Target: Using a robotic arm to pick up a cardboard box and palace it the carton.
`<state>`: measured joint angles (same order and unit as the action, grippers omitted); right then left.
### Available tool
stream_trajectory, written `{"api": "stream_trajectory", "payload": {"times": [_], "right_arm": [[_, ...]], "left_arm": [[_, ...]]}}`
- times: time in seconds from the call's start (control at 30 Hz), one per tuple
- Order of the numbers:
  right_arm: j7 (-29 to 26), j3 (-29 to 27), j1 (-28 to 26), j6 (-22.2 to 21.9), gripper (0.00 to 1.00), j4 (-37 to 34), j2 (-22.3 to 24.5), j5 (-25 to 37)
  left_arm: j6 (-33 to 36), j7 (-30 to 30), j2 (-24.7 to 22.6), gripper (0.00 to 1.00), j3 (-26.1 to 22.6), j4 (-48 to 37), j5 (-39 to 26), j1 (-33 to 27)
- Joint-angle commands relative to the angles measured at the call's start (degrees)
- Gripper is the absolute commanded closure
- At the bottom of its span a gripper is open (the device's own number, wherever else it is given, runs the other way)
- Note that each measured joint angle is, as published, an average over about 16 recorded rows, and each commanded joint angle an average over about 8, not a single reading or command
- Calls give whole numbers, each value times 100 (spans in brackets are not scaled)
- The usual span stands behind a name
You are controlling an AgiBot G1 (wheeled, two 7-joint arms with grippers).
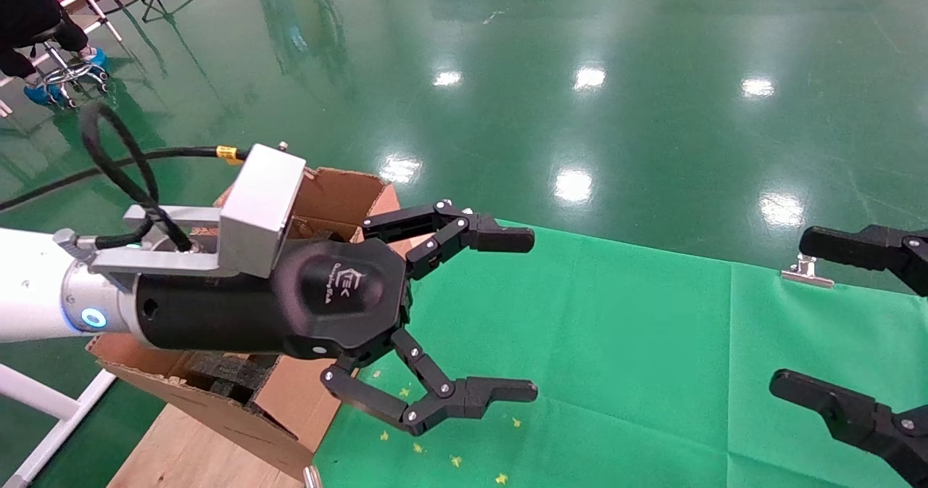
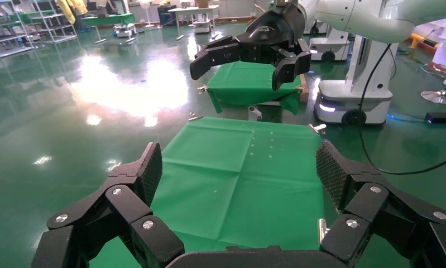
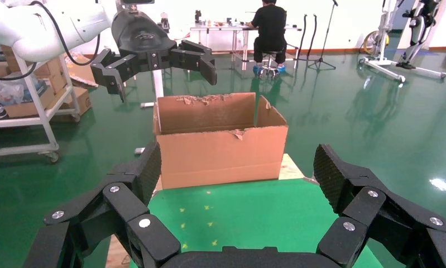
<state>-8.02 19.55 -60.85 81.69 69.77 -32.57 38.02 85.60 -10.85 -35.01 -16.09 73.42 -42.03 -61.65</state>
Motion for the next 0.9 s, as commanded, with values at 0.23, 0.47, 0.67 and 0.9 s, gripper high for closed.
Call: {"api": "stream_trajectory", "payload": {"times": [0.23,0.47,0.67,0.9], "right_arm": [[0,0,0,0,0,0,0,0],[0,0,0,0,0,0,0,0],[0,0,0,0,0,0,0,0],[0,0,0,0,0,0,0,0]], "left_arm": [[-3,-2,0,0,-2,-3,-3,-3],[-3,-2,0,0,-2,-6,-7,-5],[-3,-2,0,0,-2,-6,-8,-5],[-3,-2,0,0,-2,-6,-8,-5]]}}
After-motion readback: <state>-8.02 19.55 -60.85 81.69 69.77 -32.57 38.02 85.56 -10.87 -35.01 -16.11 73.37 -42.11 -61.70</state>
